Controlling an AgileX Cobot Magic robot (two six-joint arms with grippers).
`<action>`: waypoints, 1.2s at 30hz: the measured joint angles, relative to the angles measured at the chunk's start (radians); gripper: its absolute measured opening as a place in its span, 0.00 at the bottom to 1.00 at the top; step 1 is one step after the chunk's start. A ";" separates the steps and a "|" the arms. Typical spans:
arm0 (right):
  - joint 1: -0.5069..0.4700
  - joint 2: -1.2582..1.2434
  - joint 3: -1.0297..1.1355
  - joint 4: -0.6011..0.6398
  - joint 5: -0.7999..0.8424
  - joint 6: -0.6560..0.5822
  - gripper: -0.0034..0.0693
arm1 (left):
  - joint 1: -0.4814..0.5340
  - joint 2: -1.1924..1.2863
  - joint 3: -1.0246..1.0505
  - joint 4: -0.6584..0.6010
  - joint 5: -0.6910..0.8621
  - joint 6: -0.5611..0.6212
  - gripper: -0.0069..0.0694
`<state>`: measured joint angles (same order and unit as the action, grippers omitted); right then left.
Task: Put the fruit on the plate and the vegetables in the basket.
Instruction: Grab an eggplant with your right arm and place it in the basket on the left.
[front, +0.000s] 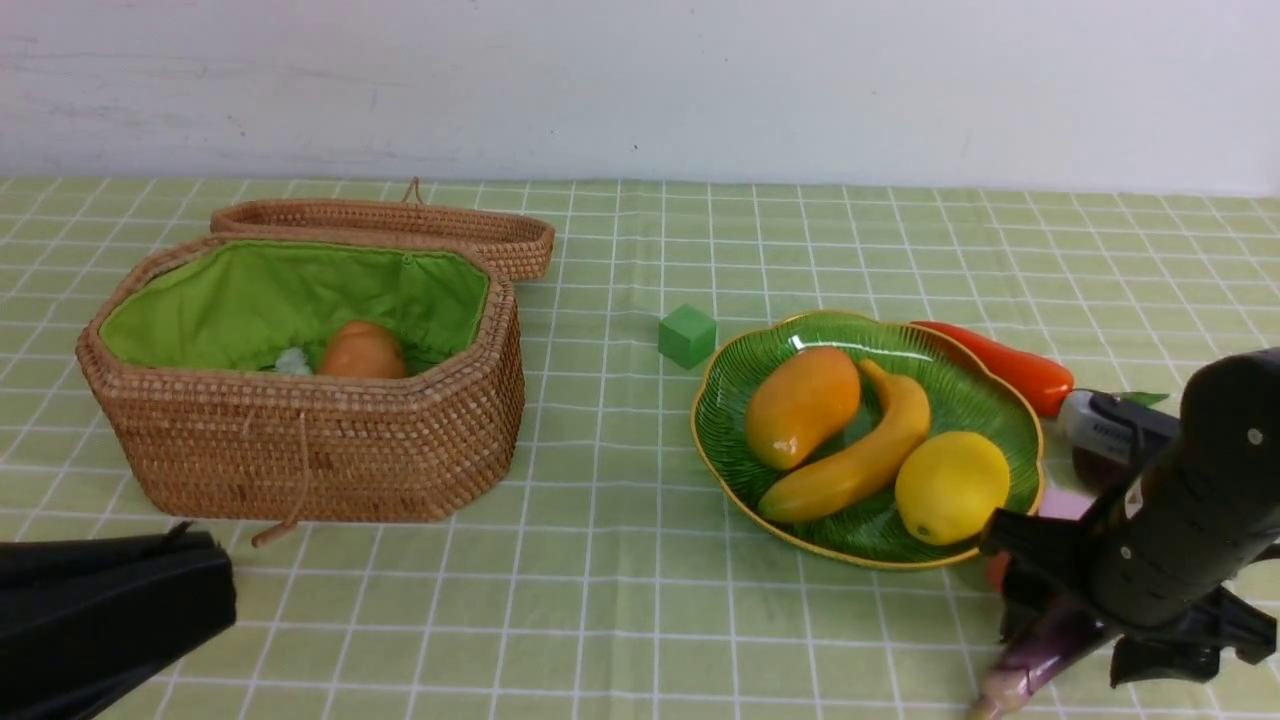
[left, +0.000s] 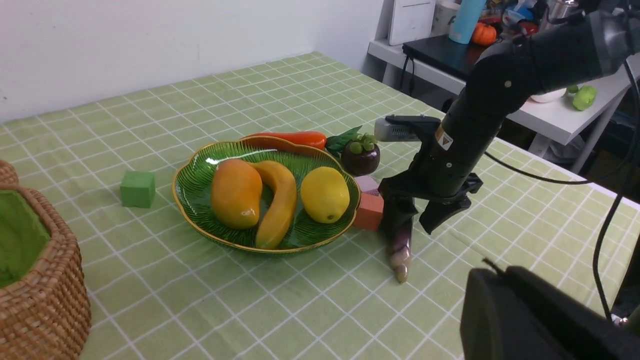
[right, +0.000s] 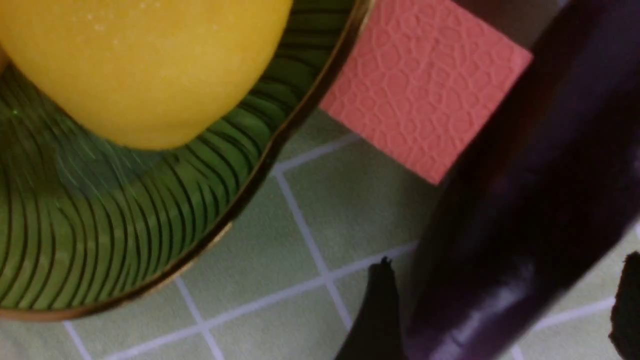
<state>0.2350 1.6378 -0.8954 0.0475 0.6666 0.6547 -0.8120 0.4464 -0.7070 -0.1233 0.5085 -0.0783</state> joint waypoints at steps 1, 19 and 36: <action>0.000 0.010 0.000 0.004 -0.007 0.000 0.82 | 0.000 0.000 0.000 -0.001 0.000 0.000 0.10; -0.001 0.067 0.000 0.007 -0.015 0.029 0.51 | 0.000 0.000 0.000 -0.003 0.001 0.000 0.10; -0.001 -0.077 -0.002 -0.078 0.152 0.026 0.50 | 0.000 0.000 0.000 -0.003 0.003 0.000 0.10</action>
<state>0.2339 1.5605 -0.8969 -0.0309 0.8189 0.6803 -0.8120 0.4464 -0.7070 -0.1264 0.5118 -0.0783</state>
